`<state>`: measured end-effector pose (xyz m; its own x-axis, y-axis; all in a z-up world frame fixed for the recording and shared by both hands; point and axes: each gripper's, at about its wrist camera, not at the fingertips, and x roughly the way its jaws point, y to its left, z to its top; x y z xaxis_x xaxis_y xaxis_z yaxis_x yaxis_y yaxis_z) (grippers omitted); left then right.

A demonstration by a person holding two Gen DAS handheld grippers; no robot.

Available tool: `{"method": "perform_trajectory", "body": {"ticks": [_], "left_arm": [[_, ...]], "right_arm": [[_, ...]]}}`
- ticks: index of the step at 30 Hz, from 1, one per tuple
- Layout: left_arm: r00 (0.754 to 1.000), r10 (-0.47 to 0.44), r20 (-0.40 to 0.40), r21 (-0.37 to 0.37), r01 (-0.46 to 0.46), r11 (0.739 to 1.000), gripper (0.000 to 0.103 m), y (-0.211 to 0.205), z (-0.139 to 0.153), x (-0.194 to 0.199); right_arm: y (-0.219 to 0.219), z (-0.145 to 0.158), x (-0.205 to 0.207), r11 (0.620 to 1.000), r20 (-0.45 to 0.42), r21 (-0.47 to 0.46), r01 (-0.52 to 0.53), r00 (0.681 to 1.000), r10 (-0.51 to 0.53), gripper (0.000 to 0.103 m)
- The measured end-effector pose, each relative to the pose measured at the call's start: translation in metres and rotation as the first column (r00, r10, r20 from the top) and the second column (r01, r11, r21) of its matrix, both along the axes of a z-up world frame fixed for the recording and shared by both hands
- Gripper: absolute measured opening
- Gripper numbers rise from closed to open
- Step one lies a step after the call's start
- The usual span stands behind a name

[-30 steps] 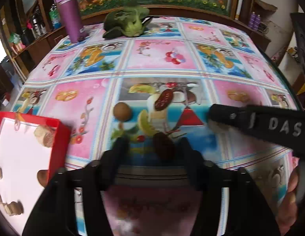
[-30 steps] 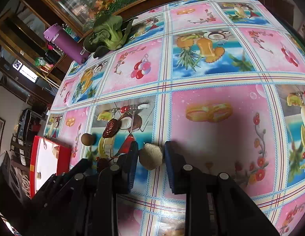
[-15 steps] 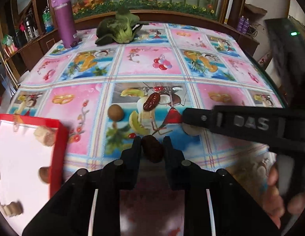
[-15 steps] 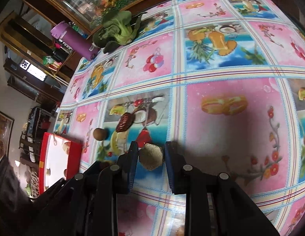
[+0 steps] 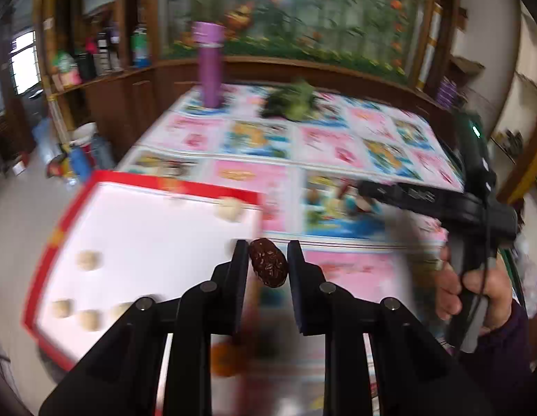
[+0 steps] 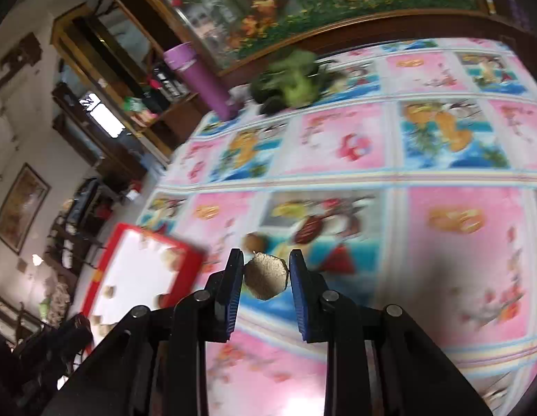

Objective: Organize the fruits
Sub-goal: 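Carry the cake and date over the tray and open both grippers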

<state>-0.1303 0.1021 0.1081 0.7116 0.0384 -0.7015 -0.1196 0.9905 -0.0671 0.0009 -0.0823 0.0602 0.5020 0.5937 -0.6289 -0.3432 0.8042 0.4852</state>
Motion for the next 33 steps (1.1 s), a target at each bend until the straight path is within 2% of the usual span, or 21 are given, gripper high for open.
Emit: {"method": "perform_trajectory", "body": {"ticks": [2,7,12,17,21,28,31,33], "left_arm": [[0.998,0.053,0.017,0.009,-0.053,0.999,0.025,0.029,0.005,-0.014],[0.987,0.161,0.025,0.008,-0.161,0.987,0.025,0.088,0.001,-0.031],[0.977,0.215,0.006,-0.022,-0.215,0.976,0.025,0.121,-0.015,-0.034],[0.97,0.24,-0.032,-0.049,-0.242,0.969,0.025,0.147,-0.032,-0.026],[0.967,0.251,-0.051,-0.077,-0.255,0.964,0.025,0.159,-0.039,-0.016],[0.966,0.242,-0.09,-0.052,-0.247,0.968,0.025,0.159,-0.051,-0.003],[0.958,0.262,-0.116,-0.039,-0.268,0.963,0.025,0.162,-0.059,-0.001],[0.953,0.267,-0.142,-0.04,-0.275,0.961,0.025,0.165,-0.064,0.0]], "right_arm": [[0.015,-0.001,-0.009,0.997,-0.024,0.055,-0.05,0.998,0.052,0.026],[0.083,0.004,-0.038,0.982,-0.029,0.066,-0.176,0.984,0.178,0.025],[0.158,0.013,-0.052,0.959,-0.018,0.012,-0.282,0.959,0.282,0.026],[0.213,0.004,-0.047,0.948,-0.05,-0.057,-0.315,0.949,0.312,0.026],[0.229,-0.008,-0.038,0.951,-0.084,-0.101,-0.291,0.955,0.283,0.026],[0.237,-0.023,-0.034,0.948,-0.149,-0.166,-0.272,0.957,0.248,0.026],[0.237,-0.026,-0.036,0.948,-0.162,-0.187,-0.259,0.96,0.23,0.027],[0.238,-0.025,-0.037,0.946,-0.164,-0.187,-0.266,0.958,0.237,0.032]]}}
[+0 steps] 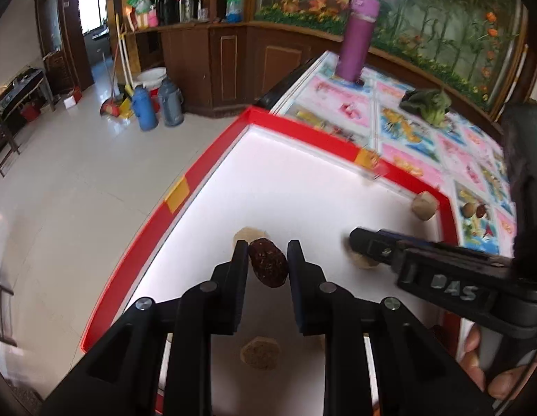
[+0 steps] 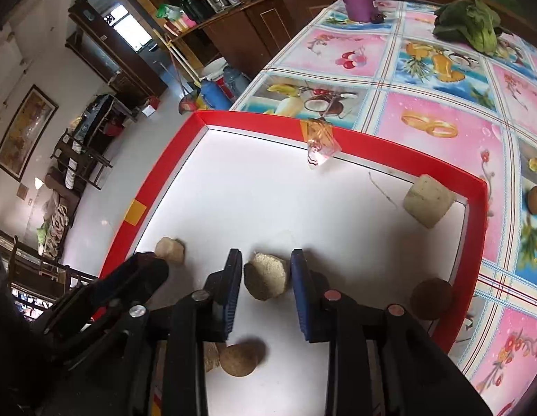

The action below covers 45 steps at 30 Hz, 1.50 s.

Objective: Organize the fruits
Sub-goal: 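Carry the cake and date over the tray and open both grippers, then move both tools back toward the remaining food pile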

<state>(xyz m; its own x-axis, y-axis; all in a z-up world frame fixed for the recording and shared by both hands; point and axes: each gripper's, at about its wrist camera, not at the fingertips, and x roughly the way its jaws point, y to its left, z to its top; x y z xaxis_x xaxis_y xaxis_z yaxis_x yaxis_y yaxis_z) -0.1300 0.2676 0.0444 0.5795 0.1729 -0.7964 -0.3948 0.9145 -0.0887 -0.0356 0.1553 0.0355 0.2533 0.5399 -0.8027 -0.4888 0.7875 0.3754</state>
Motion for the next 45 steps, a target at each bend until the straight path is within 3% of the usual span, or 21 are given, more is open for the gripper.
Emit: {"method": "perform_trajectory", "body": {"ticks": [2,4,6,12,16,18,20,26,37,45], "left_arm": [[1.0,-0.007,-0.024,-0.012,0.007,1.0,0.028,0.001,-0.005,0.001],[0.999,-0.022,-0.045,-0.023,0.021,1.0,0.042,0.0,-0.007,0.002],[0.999,-0.019,-0.04,-0.01,0.018,1.0,0.049,-0.003,-0.006,-0.002],[0.999,-0.038,0.006,0.036,0.037,0.999,0.049,-0.018,0.015,-0.016],[0.994,-0.077,0.074,0.116,0.068,0.991,0.05,-0.046,0.043,-0.029],[0.989,-0.099,0.112,0.148,0.082,0.986,0.056,-0.061,0.058,-0.036],[0.983,-0.106,0.153,0.183,0.077,0.98,0.072,-0.074,0.071,-0.044],[0.968,-0.105,0.229,0.261,0.043,0.964,0.081,-0.103,0.095,-0.064],[0.96,-0.12,0.253,0.307,0.038,0.951,0.089,-0.132,0.108,-0.085],[0.962,-0.183,0.205,0.323,0.111,0.94,0.09,-0.154,0.094,-0.06]], "right_arm": [[0.0,0.002,-0.001,1.0,-0.012,0.009,-0.011,1.0,0.011,0.054],[-0.004,0.007,-0.004,0.999,-0.005,0.036,-0.006,1.0,0.006,0.059],[-0.009,0.013,-0.007,0.997,0.011,0.073,-0.017,1.0,0.016,0.058],[-0.042,0.04,-0.019,0.991,0.1,0.135,0.008,0.995,-0.021,0.059],[-0.069,0.055,-0.029,0.988,0.157,0.152,0.033,0.986,-0.057,0.059],[-0.083,0.064,-0.037,0.987,0.195,0.157,0.047,0.978,-0.078,0.059],[-0.094,0.072,-0.046,0.985,0.222,0.162,0.052,0.971,-0.088,0.059],[-0.12,0.091,-0.08,0.985,0.315,0.168,0.038,0.945,-0.091,0.062],[-0.163,0.113,-0.118,0.98,0.422,0.192,0.049,0.898,-0.128,0.063],[-0.212,0.099,-0.088,0.97,0.414,0.155,0.189,0.879,-0.237,0.063]]}}
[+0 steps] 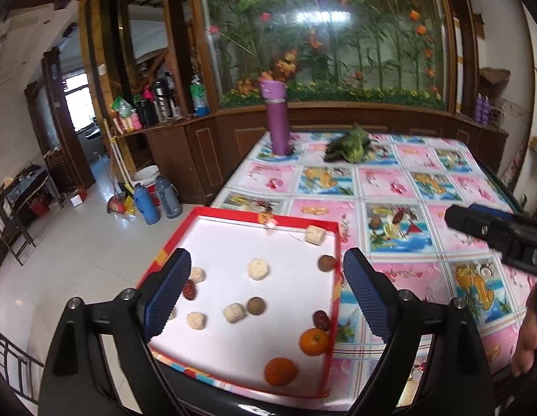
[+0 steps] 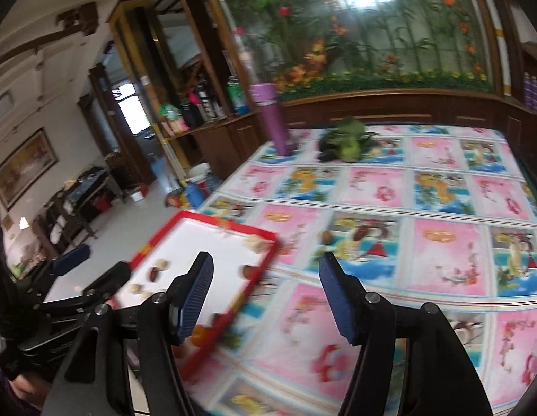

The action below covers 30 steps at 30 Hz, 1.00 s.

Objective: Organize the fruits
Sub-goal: 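Move both tools back toward the remaining food pile, then grasp a red date with the right gripper while the left grasps a brown kiwi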

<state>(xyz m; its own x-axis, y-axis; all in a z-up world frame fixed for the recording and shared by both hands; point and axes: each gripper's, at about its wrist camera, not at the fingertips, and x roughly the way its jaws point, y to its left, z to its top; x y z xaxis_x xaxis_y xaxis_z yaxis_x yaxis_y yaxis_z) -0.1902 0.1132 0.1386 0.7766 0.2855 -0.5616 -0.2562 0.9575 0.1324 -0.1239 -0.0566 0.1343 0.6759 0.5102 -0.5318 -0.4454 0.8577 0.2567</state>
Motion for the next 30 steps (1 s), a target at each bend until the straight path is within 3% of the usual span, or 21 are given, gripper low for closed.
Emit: {"method": "perform_trajectory", "body": {"ticks": [4,9,13,18,24,30], "left_arm": [[0.996,-0.047,-0.071,0.009,0.048,0.999,0.09,-0.011,-0.02,0.023],[0.974,-0.131,-0.187,-0.02,0.13,0.991,0.09,-0.023,-0.048,0.053],[0.951,-0.202,-0.234,-0.062,0.192,0.979,0.09,-0.033,-0.055,0.077],[0.954,-0.2,-0.223,-0.092,0.184,0.979,0.09,-0.03,-0.049,0.099],[0.952,-0.209,-0.223,-0.124,0.185,0.975,0.09,-0.032,-0.052,0.118],[0.948,-0.197,-0.249,-0.116,0.172,0.978,0.09,-0.04,-0.062,0.133]], "right_arm": [[-0.016,-0.028,0.034,0.992,-0.051,-0.099,0.083,0.995,-0.088,0.063],[-0.028,-0.07,0.085,0.983,-0.165,-0.131,0.132,0.974,-0.153,0.063],[-0.032,-0.089,0.125,0.985,-0.279,-0.043,0.166,0.945,-0.171,0.062],[-0.018,-0.095,0.16,0.978,-0.331,-0.004,0.207,0.923,-0.197,0.049],[-0.01,-0.101,0.18,0.966,-0.367,-0.034,0.258,0.896,-0.252,0.035],[0.0,-0.102,0.18,0.961,-0.298,-0.164,0.223,0.917,-0.264,0.014]]}}
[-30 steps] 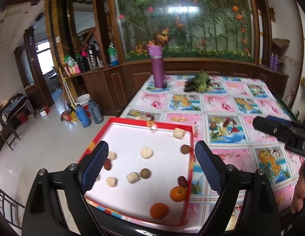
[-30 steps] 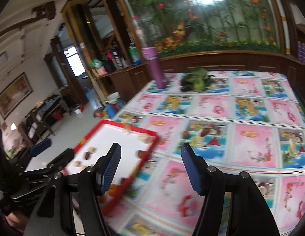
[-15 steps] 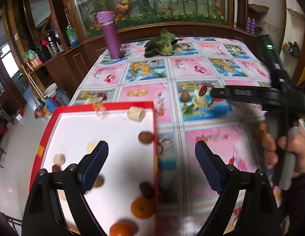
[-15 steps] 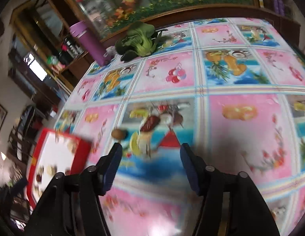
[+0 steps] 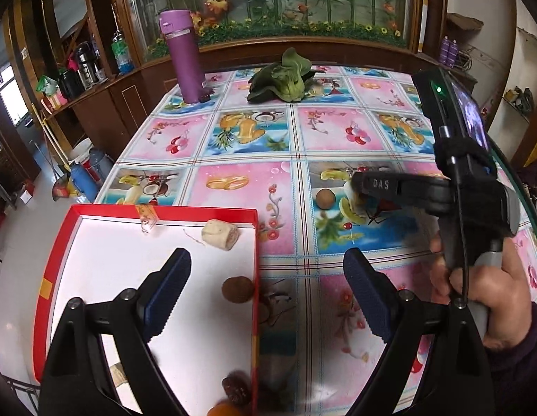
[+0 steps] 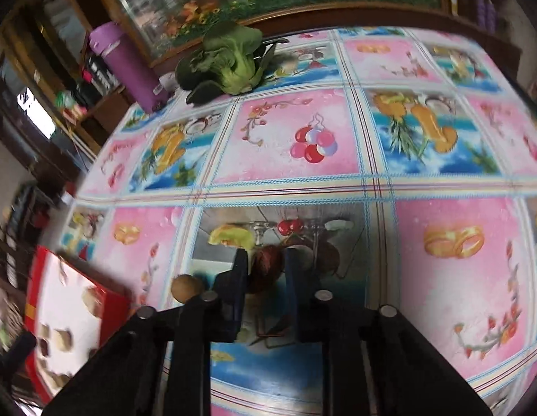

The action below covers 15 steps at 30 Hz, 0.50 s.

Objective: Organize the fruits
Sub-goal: 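Grasp a red date with the right gripper while the left grasps a brown kiwi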

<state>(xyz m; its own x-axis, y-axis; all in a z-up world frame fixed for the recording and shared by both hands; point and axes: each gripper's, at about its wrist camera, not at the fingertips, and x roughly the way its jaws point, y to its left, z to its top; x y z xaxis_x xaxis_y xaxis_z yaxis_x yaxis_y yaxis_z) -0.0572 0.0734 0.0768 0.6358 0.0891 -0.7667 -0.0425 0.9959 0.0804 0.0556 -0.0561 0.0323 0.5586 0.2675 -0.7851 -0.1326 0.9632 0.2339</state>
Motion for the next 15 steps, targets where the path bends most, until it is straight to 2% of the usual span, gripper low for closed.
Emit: {"method": "perform_trajectory", "body": {"ticks": [4,7,11,12,14,15], "left_arm": [[1.0,0.001,-0.003,0.014,-0.001,1.0,0.09,-0.007,-0.001,0.007],[1.0,-0.009,-0.004,0.013,0.009,1.0,0.09,-0.015,-0.002,0.019],[0.999,-0.026,-0.03,0.022,0.026,0.999,0.089,-0.031,-0.013,0.05],[0.999,-0.03,-0.038,0.022,0.031,0.999,0.087,-0.035,-0.017,0.058],[0.997,-0.045,-0.065,0.007,0.045,0.999,0.074,-0.041,-0.027,0.075],[0.995,-0.045,-0.087,-0.006,0.044,0.999,0.071,-0.042,-0.033,0.083]], "right_arm": [[-0.007,0.001,-0.002,0.998,-0.023,-0.001,-0.057,0.998,0.057,0.014],[-0.025,0.0,-0.002,0.996,-0.083,0.068,-0.052,0.995,0.058,0.014],[-0.048,0.002,-0.01,0.997,-0.099,0.07,-0.019,0.995,0.026,0.014],[-0.057,0.001,-0.012,0.996,-0.104,0.092,-0.014,0.994,0.024,0.014],[-0.063,0.001,-0.016,0.993,-0.108,0.115,-0.01,0.994,0.023,0.014],[-0.066,0.0,-0.018,0.993,-0.107,0.119,-0.012,0.994,0.025,0.014]]}}
